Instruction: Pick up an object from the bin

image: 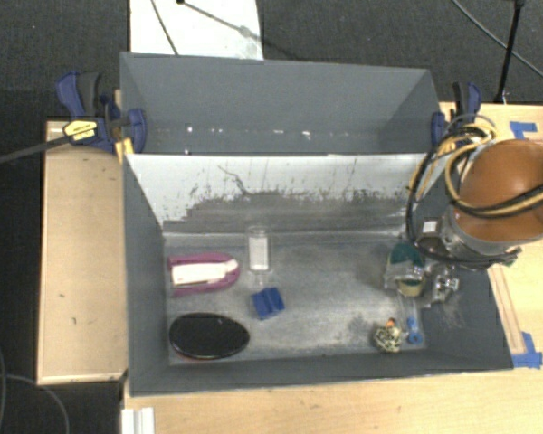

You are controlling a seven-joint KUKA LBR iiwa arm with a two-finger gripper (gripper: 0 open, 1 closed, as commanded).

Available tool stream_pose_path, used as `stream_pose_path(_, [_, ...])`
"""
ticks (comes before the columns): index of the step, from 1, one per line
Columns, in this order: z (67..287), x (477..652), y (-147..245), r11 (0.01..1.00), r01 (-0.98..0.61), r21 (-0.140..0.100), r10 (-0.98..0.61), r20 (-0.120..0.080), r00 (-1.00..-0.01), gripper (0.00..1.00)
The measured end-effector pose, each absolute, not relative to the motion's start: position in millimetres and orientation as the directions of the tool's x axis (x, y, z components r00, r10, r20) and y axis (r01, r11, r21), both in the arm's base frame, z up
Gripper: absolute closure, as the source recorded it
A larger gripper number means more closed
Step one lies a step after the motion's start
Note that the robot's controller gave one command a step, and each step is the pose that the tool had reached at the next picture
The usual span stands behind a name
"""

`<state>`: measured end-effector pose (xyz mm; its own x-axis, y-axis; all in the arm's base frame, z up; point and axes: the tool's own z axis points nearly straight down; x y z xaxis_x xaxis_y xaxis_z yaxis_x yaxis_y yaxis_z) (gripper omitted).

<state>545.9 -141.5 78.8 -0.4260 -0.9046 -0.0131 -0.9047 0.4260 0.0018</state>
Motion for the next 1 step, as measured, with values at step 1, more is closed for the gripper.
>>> stream_pose_path(1, [202.0, 524.4, -122.4, 0.441, -0.898, -0.008, -0.898, -0.003, -0.441, 1.00])
